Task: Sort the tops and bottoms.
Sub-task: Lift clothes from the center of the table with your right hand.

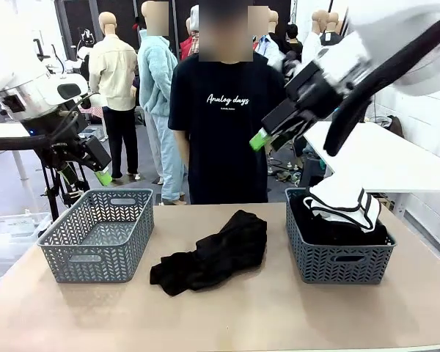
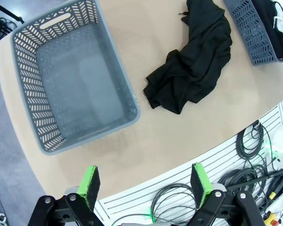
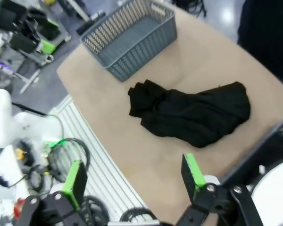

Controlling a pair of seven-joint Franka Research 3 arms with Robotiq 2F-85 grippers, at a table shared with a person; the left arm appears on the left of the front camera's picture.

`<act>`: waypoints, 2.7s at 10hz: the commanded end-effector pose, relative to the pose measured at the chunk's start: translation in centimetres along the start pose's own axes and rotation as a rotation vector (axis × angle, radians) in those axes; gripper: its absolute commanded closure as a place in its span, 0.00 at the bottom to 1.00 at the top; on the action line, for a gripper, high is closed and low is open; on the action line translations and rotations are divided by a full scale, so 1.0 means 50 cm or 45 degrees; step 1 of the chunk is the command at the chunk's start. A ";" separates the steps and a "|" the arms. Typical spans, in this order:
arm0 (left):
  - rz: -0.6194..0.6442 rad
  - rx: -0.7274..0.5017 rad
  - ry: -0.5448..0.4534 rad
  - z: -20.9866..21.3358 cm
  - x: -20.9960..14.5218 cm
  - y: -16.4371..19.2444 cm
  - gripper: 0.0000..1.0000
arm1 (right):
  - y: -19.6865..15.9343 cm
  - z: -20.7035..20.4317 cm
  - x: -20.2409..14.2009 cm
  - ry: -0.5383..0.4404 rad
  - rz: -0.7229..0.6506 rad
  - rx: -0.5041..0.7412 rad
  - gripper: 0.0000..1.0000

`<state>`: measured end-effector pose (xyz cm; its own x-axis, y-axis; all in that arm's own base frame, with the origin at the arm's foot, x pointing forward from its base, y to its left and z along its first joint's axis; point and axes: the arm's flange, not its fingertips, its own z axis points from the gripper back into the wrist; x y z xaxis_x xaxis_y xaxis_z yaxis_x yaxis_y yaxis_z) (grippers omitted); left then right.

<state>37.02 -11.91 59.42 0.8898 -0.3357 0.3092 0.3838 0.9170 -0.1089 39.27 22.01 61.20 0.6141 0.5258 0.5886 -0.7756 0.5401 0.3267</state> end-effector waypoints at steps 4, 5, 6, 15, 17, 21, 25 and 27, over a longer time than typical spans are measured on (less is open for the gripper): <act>-0.014 -0.011 -0.002 0.001 -0.001 0.007 0.00 | 0.000 -0.030 0.001 0.035 0.002 0.003 0.00; -0.014 -0.011 -0.002 0.001 -0.001 0.007 0.00 | 0.000 -0.030 0.001 0.035 0.002 0.003 0.00; -0.014 -0.011 -0.002 0.001 -0.001 0.007 0.00 | -0.003 -0.025 -0.004 0.038 -0.023 0.019 0.00; -0.014 -0.011 -0.002 0.001 -0.001 0.007 0.00 | -0.075 -0.434 0.168 0.436 -0.105 -0.565 0.00; -0.014 -0.011 -0.002 0.001 -0.001 0.007 0.00 | -0.084 -0.499 0.150 0.439 -0.130 -0.605 0.00; -0.014 -0.011 -0.002 0.001 -0.001 0.007 0.00 | -0.110 -0.545 0.106 0.475 -0.230 -0.636 0.00; -0.014 -0.011 -0.002 0.001 -0.001 0.007 0.00 | -0.104 -0.549 0.113 0.493 -0.186 -0.615 0.00; -0.014 -0.011 -0.002 0.001 -0.001 0.007 0.00 | -0.149 -0.565 0.116 0.476 -0.339 -0.689 0.00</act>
<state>37.06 -11.89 59.42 0.8900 -0.3354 0.3088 0.3834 0.9171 -0.1090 51.28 39.74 42.17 0.8179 0.5357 0.2097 -0.5438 0.8389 -0.0222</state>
